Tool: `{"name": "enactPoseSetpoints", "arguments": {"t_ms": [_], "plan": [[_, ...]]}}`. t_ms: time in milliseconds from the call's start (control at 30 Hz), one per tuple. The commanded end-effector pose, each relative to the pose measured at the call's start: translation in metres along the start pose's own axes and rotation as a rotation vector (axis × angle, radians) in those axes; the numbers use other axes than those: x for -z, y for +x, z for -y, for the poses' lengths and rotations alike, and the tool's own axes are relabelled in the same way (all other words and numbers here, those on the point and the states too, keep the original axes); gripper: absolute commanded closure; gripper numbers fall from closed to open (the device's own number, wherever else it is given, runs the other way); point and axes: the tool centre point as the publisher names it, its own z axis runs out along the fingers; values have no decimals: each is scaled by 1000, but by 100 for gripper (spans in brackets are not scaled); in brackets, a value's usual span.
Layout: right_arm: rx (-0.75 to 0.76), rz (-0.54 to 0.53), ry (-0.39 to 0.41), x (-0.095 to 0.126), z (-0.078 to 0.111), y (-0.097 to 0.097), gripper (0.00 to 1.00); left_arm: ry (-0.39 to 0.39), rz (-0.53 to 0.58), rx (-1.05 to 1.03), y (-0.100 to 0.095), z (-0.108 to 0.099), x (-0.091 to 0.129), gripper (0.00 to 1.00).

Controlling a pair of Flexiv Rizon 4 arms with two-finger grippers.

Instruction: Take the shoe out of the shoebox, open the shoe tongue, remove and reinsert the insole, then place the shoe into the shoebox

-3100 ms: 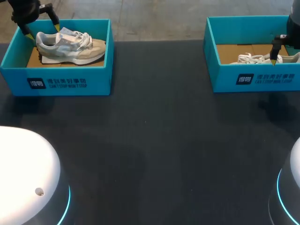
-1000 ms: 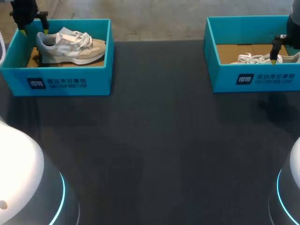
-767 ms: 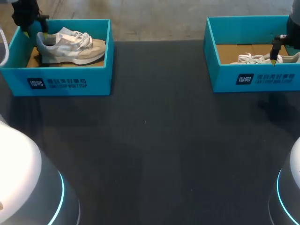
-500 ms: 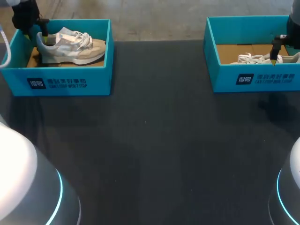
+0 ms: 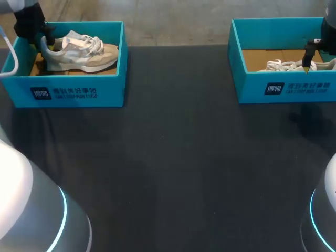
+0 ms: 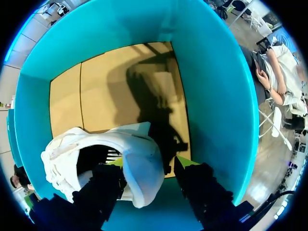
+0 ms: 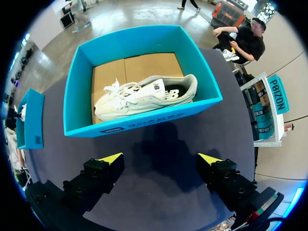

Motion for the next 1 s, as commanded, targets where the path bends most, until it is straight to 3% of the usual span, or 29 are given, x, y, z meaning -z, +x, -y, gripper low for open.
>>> {"name": "enactPoseSetpoints", "arguments": {"t_ms": [33,367,733,967,1000], "plan": [[-1,-1,-1,0,0,0,0,18,4,-8,3,-8,-6,46],[-1,-1,-1,0,0,0,0,34,-8,-15,6,-5,-15,43],[-1,-1,-1,0,0,0,0,52,-15,-7,7,-6,-26,60],[-1,-1,-1,0,0,0,0,57,-19,-2,11,-5,-25,90],[-1,-1,-1,0,0,0,0,57,-20,-2,12,-5,-24,100]]}}
